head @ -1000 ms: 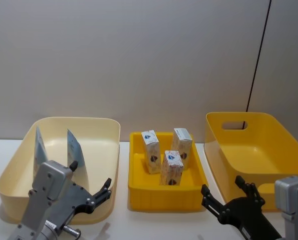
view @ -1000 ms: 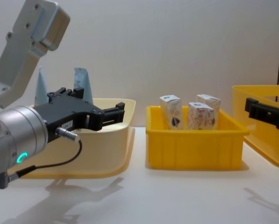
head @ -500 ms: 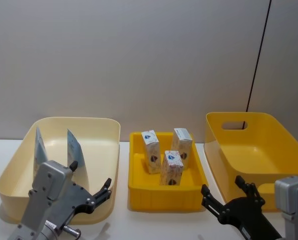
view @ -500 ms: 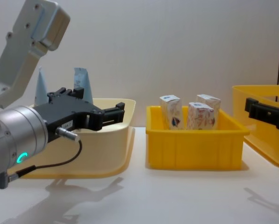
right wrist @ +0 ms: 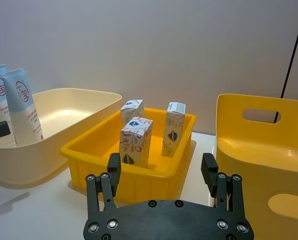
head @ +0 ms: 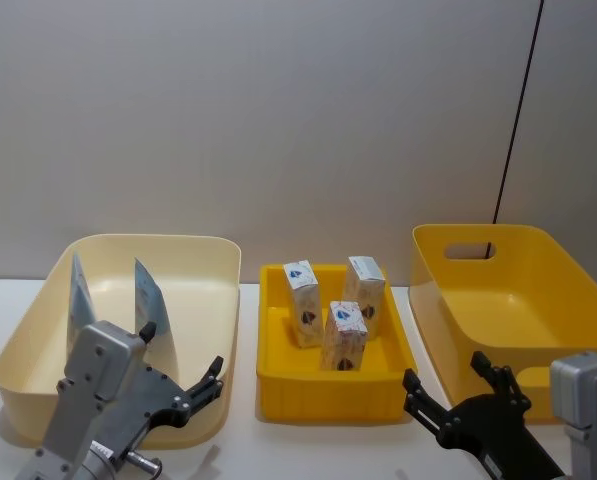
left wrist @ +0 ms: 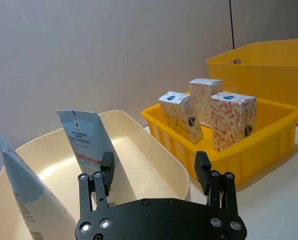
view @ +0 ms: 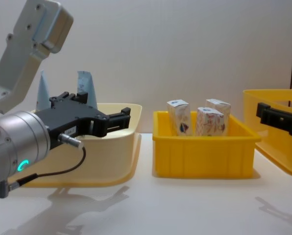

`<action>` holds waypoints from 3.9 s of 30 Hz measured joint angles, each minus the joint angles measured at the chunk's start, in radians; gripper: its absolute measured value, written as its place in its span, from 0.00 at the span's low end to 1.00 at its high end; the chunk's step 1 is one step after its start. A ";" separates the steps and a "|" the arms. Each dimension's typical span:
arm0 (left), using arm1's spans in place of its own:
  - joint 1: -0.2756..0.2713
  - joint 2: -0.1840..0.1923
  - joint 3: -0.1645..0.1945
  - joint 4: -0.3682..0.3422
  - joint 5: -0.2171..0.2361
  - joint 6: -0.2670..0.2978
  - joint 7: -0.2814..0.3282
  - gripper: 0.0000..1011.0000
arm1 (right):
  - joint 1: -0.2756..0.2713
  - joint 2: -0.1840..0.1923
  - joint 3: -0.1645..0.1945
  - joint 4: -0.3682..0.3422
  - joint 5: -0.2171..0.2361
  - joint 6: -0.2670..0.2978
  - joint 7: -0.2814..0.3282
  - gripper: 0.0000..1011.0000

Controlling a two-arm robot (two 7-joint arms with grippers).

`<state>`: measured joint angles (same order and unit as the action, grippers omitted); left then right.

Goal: Bimanual collaborative sorting of washing and personal care products

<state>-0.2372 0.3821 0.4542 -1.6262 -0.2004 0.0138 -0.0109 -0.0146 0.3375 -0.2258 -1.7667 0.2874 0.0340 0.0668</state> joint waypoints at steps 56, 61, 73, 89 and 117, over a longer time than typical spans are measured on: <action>-0.048 -0.051 -0.052 0.057 -0.047 0.081 -0.033 0.99 | 0.000 0.000 0.000 0.000 0.000 0.000 0.000 0.99; -0.062 -0.061 -0.055 0.078 -0.045 0.095 -0.032 0.99 | 0.000 0.000 0.000 0.000 0.000 0.000 0.000 0.99; -0.104 -0.087 -0.060 0.145 -0.038 0.116 -0.038 0.99 | 0.000 0.000 0.000 0.000 0.000 0.000 0.000 0.99; -0.172 -0.133 -0.071 0.250 -0.038 0.121 -0.053 0.97 | 0.000 0.000 0.000 0.000 0.000 0.000 0.000 0.99; -0.201 -0.155 -0.076 0.296 -0.038 0.125 -0.059 0.34 | 0.000 0.000 0.000 0.000 0.000 0.000 0.000 0.99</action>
<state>-0.4377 0.2275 0.3782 -1.3302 -0.2383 0.1386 -0.0697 -0.0147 0.3375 -0.2259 -1.7668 0.2874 0.0340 0.0668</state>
